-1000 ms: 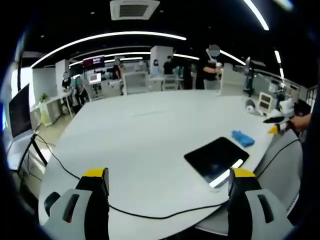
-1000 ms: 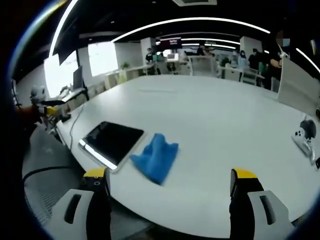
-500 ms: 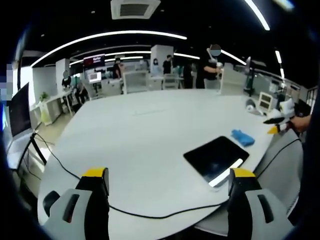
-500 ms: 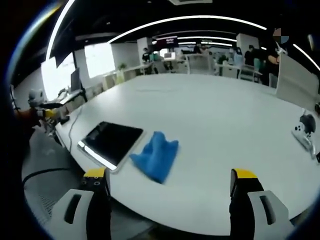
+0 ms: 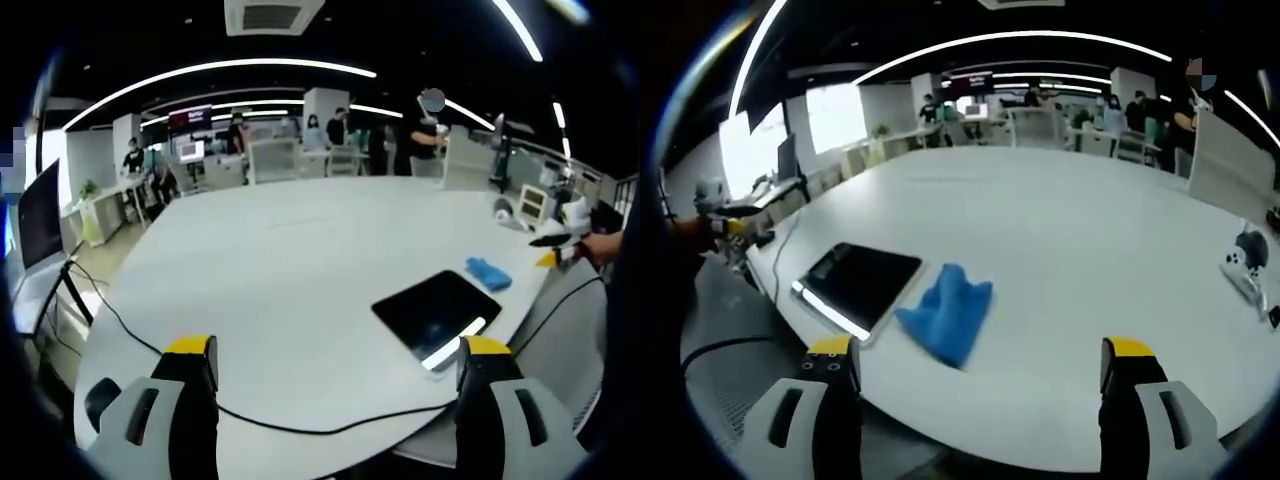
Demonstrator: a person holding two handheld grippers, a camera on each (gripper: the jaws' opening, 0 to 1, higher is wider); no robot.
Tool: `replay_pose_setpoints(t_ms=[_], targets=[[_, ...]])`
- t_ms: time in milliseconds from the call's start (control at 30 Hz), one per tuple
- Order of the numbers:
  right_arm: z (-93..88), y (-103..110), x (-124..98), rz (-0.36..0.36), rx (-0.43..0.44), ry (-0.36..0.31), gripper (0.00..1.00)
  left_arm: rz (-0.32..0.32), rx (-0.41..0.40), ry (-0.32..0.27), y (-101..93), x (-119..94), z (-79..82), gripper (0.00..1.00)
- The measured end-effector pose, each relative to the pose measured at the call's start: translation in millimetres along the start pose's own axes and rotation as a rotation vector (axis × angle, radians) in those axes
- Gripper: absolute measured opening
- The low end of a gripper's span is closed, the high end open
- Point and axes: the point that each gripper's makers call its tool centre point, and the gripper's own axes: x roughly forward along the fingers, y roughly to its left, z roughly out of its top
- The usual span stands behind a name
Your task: Wipe the mirror surface with the cleaning cloth until all visible marks leave the cleaned area.
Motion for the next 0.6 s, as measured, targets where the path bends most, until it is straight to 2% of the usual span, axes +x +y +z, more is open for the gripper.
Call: replay_pose_setpoints(t_ms=[233, 600], targets=[[2.5, -0.5, 0.6, -0.004, 0.001, 0.001, 1.00, 0.003, -0.005, 0.004, 0.0, -0.9, -3.2, 1.00], [3.3, -5.9, 0.8, -0.010, 0.011, 0.008, 1.00, 0.009, -0.013, -0.014, -2.8, -4.8, 2.0, 1.00]])
